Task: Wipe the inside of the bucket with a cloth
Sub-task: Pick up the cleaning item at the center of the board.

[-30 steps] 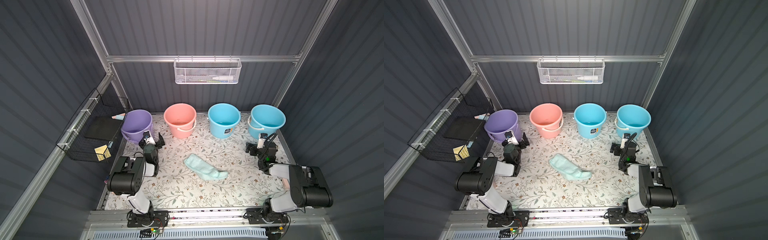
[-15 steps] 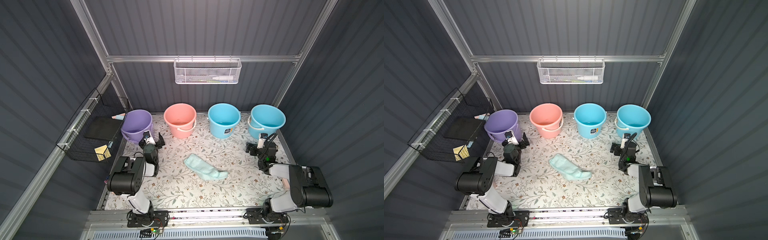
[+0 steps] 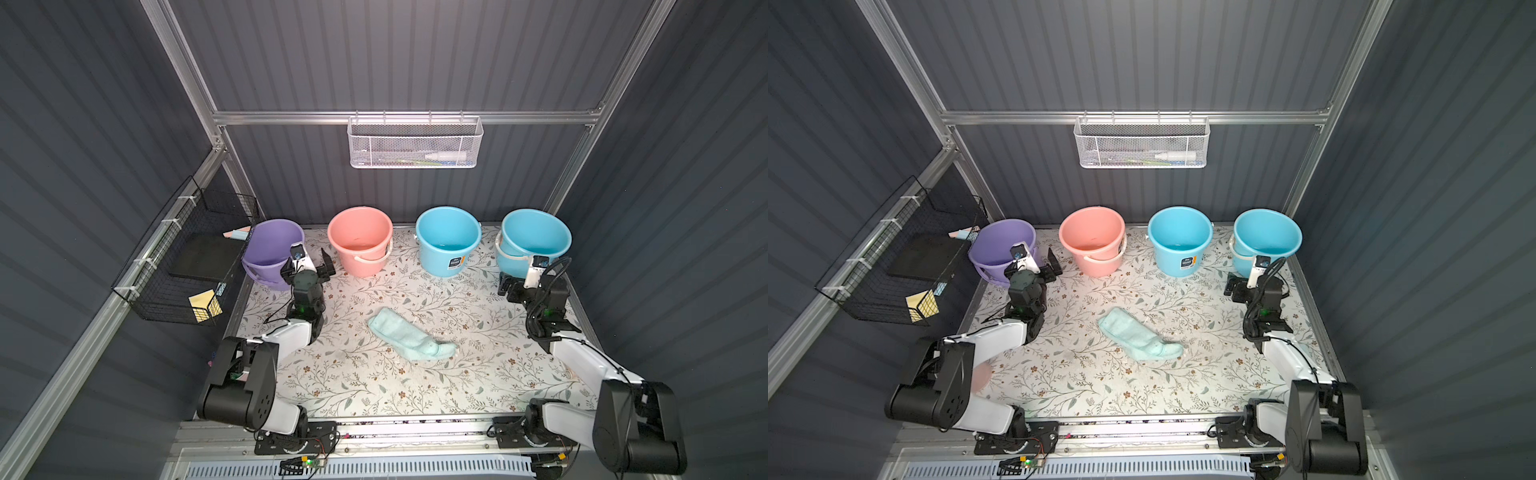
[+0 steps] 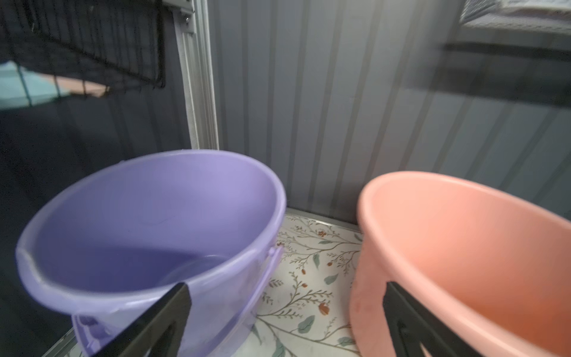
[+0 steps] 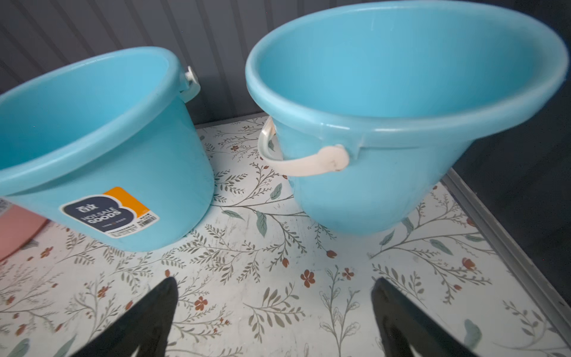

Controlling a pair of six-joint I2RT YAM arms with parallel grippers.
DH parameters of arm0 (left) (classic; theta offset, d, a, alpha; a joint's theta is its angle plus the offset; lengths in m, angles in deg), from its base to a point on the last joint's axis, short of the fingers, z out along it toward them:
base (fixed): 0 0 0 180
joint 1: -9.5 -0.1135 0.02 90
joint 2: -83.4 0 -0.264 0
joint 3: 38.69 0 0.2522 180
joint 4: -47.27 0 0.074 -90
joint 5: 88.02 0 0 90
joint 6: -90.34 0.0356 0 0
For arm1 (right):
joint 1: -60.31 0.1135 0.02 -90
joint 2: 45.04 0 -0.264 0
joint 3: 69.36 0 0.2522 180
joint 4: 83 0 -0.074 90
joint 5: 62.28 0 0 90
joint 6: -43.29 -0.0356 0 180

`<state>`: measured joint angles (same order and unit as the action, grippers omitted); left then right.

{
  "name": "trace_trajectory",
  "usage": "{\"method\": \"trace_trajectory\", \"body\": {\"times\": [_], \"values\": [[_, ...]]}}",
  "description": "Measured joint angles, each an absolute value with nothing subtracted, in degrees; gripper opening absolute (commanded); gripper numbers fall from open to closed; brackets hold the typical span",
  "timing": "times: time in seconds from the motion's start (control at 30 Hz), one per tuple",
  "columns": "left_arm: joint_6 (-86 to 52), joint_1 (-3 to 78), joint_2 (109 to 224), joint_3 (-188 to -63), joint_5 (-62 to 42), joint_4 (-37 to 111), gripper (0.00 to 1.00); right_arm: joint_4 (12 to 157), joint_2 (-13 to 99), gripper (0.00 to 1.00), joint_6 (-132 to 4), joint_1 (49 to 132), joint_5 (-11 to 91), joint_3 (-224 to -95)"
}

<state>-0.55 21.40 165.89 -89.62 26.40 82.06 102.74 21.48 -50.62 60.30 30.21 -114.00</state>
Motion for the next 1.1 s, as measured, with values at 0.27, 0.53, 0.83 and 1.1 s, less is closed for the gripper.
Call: {"method": "trace_trajectory", "body": {"times": [0.27, 0.53, 0.83, 1.1], "values": [[-8.3, 23.4, 159.1, -100.1, 25.7, 59.8, 1.0, 78.6, 17.1, 0.88, -56.5, 73.2, 30.4, -127.2], [-11.7, 23.3, 156.4, -109.4, 21.7, 41.6, 0.99, 58.1, 24.9, 0.8, -68.6, 89.3, 30.1, -140.2], [-8.8, 23.2, 156.8, -115.0, 19.5, 32.7, 1.0, 39.6, 42.4, 0.99, -87.6, 104.5, 24.7, -154.6], [-6.9, 22.5, 157.1, -114.8, 19.0, 31.9, 1.0, 30.8, 55.6, 0.99, -110.0, 113.0, 22.1, -165.2]]}}
